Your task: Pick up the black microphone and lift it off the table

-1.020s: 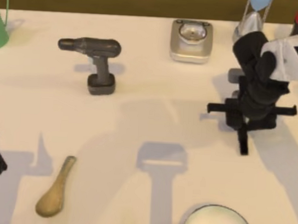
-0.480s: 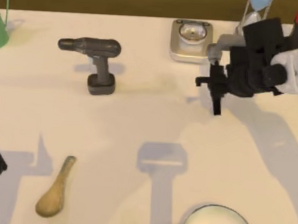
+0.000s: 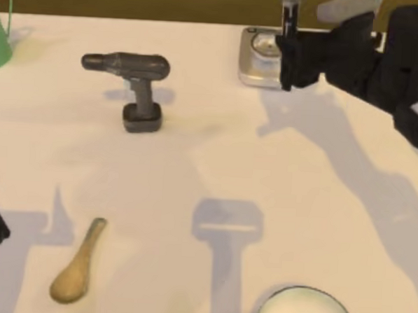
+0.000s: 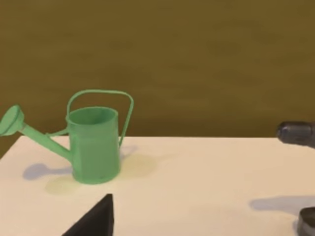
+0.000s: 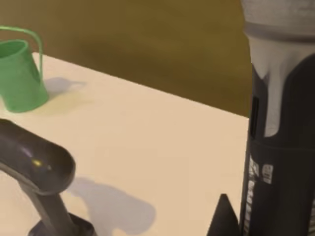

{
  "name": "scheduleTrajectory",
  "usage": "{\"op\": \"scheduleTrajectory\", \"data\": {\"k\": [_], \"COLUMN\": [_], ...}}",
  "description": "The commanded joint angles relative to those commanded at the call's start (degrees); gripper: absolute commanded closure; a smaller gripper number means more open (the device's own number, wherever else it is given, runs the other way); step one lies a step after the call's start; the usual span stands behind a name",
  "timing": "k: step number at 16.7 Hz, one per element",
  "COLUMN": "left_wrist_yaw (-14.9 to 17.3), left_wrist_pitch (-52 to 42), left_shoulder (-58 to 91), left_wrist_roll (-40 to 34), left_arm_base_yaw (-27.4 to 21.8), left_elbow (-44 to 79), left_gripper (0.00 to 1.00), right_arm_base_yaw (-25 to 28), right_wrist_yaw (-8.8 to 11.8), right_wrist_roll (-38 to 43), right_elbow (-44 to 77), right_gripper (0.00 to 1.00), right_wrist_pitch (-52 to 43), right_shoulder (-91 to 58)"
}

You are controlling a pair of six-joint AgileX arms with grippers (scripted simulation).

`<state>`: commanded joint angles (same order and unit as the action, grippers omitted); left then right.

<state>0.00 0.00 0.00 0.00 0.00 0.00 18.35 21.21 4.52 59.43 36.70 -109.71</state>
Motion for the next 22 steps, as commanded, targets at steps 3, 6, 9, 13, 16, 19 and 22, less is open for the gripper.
{"op": "scheduleTrajectory", "data": {"k": [3, 6, 9, 13, 16, 19, 22], "left_wrist_yaw": [0.00, 0.00, 0.00, 0.00, 0.00, 0.00, 0.00], "left_wrist_pitch": [0.00, 0.00, 0.00, 0.00, 0.00, 0.00, 0.00], "left_shoulder": [0.00, 0.00, 0.00, 0.00, 0.00, 0.00, 0.00], "left_wrist_roll": [0.00, 0.00, 0.00, 0.00, 0.00, 0.00, 0.00], "left_arm_base_yaw": [0.00, 0.00, 0.00, 0.00, 0.00, 0.00, 0.00], "left_elbow": [0.00, 0.00, 0.00, 0.00, 0.00, 0.00, 0.00], "left_gripper": [0.00, 0.00, 0.00, 0.00, 0.00, 0.00, 0.00], "right_arm_base_yaw": [-0.22, -0.32, -0.32, 2.14, 7.66, 13.87, 17.43], "right_wrist_yaw": [3.18, 4.58, 4.59, 2.66, -2.68, -8.70, -12.16], "right_wrist_roll": [-2.37, -3.51, -3.53, -3.27, -2.99, -2.61, -2.43], "right_elbow": [-2.92, -4.11, -4.13, -4.87, -7.50, -10.51, -12.17], "right_gripper": [1.00, 1.00, 1.00, 1.00, 1.00, 1.00, 1.00], "right_wrist_pitch": [9.07, 12.71, 12.75, 11.85, 9.88, 7.61, 6.37], "right_shoulder": [3.55, 5.38, 5.40, 7.26, 12.68, 18.91, 22.50]}}
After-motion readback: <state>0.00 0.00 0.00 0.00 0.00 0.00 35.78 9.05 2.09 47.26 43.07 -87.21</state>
